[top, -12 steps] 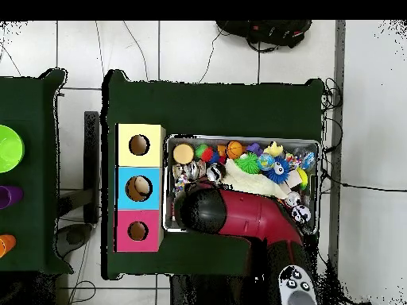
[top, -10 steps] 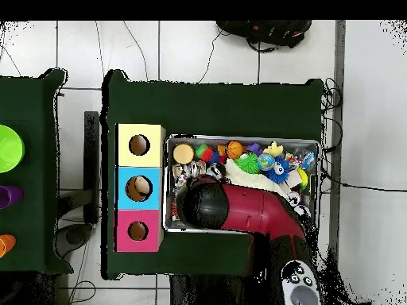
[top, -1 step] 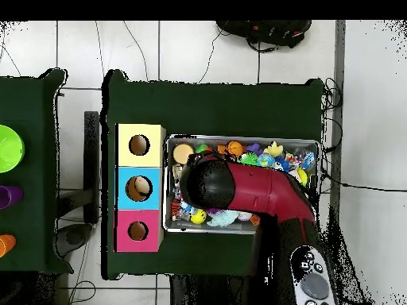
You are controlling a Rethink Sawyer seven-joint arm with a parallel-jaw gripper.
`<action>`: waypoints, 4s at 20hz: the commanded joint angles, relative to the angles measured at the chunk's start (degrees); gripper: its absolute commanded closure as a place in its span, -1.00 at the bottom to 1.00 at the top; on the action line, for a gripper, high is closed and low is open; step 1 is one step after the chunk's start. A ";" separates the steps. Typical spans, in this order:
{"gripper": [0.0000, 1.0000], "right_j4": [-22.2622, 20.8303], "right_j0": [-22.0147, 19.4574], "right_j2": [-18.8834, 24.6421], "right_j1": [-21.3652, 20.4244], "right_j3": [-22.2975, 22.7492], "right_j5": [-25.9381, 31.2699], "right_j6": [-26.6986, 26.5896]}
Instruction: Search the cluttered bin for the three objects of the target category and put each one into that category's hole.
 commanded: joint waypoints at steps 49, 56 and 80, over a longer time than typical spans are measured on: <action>-1.00 -23.84 -22.64 19.85 9.78 5.72 -5.98 -3.21; -1.00 -19.82 -23.74 22.75 3.00 5.66 2.06 -6.38; -1.00 -23.56 -34.11 33.80 9.85 -11.55 19.35 -22.69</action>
